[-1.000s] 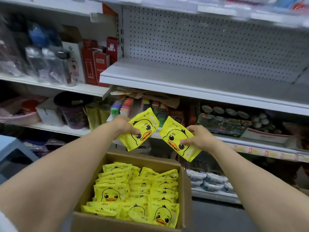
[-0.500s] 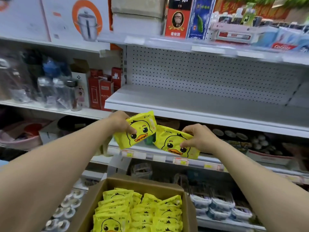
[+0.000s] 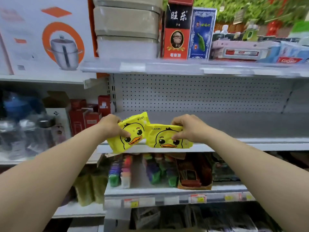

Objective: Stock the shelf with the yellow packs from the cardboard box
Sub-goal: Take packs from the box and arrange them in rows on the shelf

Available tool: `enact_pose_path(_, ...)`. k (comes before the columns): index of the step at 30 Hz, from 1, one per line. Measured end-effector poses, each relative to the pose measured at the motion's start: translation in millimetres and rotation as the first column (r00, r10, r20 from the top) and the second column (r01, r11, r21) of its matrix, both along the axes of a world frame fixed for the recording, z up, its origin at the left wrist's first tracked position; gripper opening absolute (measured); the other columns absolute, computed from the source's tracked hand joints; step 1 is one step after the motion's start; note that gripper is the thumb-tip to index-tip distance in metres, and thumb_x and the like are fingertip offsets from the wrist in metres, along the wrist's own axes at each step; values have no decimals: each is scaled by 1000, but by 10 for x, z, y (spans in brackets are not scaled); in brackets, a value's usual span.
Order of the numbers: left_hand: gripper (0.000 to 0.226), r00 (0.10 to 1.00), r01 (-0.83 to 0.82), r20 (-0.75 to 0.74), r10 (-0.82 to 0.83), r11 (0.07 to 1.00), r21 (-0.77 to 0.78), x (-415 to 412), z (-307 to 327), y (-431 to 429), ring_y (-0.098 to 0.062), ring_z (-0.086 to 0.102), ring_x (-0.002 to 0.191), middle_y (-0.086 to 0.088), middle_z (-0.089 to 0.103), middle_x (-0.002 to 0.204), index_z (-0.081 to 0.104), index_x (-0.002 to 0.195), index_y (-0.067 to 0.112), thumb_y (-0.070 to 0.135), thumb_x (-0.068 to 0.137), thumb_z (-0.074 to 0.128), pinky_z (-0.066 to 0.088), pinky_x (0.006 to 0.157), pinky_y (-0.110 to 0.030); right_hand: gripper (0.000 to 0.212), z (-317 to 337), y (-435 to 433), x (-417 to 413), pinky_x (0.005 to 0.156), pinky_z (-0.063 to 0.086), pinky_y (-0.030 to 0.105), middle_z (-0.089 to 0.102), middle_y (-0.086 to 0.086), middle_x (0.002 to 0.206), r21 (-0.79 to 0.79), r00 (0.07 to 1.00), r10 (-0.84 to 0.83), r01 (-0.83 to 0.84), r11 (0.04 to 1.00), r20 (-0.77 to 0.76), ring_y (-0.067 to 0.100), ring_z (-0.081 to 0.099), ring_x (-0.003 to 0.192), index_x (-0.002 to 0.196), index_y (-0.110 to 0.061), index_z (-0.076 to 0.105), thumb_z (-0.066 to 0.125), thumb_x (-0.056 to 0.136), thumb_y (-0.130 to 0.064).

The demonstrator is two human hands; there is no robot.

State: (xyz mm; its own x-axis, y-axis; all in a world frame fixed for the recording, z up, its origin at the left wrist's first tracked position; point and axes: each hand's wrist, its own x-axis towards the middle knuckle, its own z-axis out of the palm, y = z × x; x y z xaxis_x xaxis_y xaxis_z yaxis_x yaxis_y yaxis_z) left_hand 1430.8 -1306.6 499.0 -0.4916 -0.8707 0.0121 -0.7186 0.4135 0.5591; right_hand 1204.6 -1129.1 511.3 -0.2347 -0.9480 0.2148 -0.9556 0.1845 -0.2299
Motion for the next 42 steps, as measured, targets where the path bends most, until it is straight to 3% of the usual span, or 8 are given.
enact_pose_path(4, 77, 999, 0, 43, 2, 999, -43, -190, -32, -769, -26, 57, 106, -7, 61, 118, 58, 124, 8, 42, 62, 89, 46, 84, -29, 28, 0, -699, -75, 69, 46, 32, 61, -10, 81, 37, 1000, 3, -2, 999, -22, 18, 57, 82, 93, -28, 65, 83, 73, -38)
enact_pose_path(7, 83, 987, 79, 146, -69, 995, -66, -372, -92, -1256, -26, 52, 123, -8, 54, 136, 51, 136, 12, 48, 68, 84, 43, 96, -28, 34, -50, -1157, -121, 70, 47, 31, 63, -7, 90, 90, 1000, 7, -6, 996, -13, 20, 58, 86, 103, -26, 65, 81, 75, -38)
enact_pose_path(10, 75, 962, 167, 237, -138, 980, -109, -557, -150, -1646, -25, 54, 119, -6, 55, 133, 52, 134, 14, 47, 72, 80, 46, 94, -31, 30, -108, -1516, -150, 77, 51, 32, 66, -5, 100, 168, 1000, 28, -28, 985, 2, 19, 60, 93, 105, -26, 65, 77, 79, -33)
enact_pose_path(14, 67, 933, 241, 302, -196, 963, -120, -811, -201, -2085, -25, 56, 111, -7, 57, 128, 56, 128, 16, 41, 72, 82, 49, 94, -35, 23, -216, -1834, -246, 62, 42, 26, 66, -6, 93, 151, 998, 40, -47, 987, 50, 15, 59, 85, 99, -24, 67, 76, 79, -30)
enact_pose_path(25, 74, 877, 374, 404, -259, 897, -237, -1138, -152, -2672, -28, 43, 131, -8, 44, 145, 44, 142, 13, 47, 82, 71, 39, 103, -34, 21, -267, -2152, -415, 63, 46, 25, 66, -13, 81, 43, 994, -11, 6, 999, 111, 6, 60, 75, 89, -30, 68, 81, 74, -26)
enact_pose_path(28, 68, 863, 399, 430, -264, 879, -262, -1195, -143, -2763, -26, 53, 114, -8, 54, 131, 50, 131, 11, 48, 80, 74, 46, 87, -32, 24, -288, -2283, -466, 68, 51, 30, 66, -11, 82, 28, 997, -35, 33, 999, 66, 8, 61, 78, 92, -27, 69, 82, 71, -30)
enact_pose_path(32, 51, 886, 394, 368, -281, 876, -279, -1232, -191, -2912, -19, 48, 89, 0, 52, 100, 51, 110, 17, 39, 75, 82, 38, 70, -28, 23, -328, -2444, -494, 66, 51, 28, 67, -10, 80, 11, 997, -60, 60, 998, 43, 10, 62, 75, 91, -29, 70, 83, 72, -30)
enact_pose_path(42, 59, 910, 404, 303, -282, 764, -503, -1355, -323, -3270, -23, 46, 92, -2, 46, 92, 57, 113, 13, 40, 69, 84, 45, 74, -33, 37, -398, -2724, -577, 72, 55, 30, 72, -12, 88, -52, 994, -98, 101, 994, 47, 7, 65, 78, 107, -35, 71, 83, 72, -32)
